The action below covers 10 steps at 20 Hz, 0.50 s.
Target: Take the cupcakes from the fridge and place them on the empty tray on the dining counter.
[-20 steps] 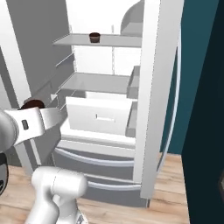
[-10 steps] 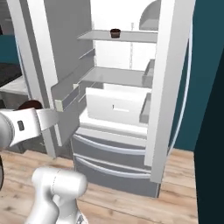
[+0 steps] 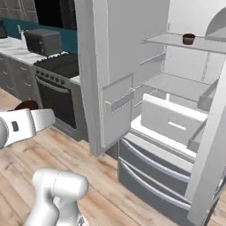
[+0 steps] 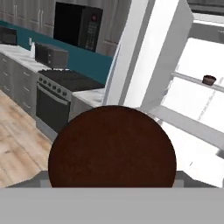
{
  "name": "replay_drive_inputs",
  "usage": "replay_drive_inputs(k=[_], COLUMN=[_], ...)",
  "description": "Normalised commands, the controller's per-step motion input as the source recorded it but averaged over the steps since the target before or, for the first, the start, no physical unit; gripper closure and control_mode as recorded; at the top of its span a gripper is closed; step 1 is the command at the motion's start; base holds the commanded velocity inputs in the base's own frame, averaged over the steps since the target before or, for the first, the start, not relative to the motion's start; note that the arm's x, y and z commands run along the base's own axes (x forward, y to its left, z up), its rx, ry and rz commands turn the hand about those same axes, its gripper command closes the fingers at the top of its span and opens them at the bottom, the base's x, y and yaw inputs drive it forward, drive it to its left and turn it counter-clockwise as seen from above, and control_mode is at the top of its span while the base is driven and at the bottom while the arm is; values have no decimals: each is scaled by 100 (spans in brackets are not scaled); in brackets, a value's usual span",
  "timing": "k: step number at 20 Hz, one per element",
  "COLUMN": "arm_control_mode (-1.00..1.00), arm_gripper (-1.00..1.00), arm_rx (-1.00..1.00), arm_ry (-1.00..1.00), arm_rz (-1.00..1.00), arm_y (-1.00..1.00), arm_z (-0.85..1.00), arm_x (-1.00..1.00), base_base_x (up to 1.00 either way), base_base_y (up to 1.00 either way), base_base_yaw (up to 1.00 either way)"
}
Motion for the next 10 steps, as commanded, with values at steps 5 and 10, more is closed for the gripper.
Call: replay_drive_inputs(k=[5,10], arm_control_mode=[100,100], arm_gripper=[100,100], arm_rx=[0,0], arm_ry=[0,0], arm_rz=[0,0], arm_y=[0,0], arm_z=[0,0], arm_x=[0,0], base_base_x=[-1,0], base_base_y=[-8,0], base_base_yaw=[73,68])
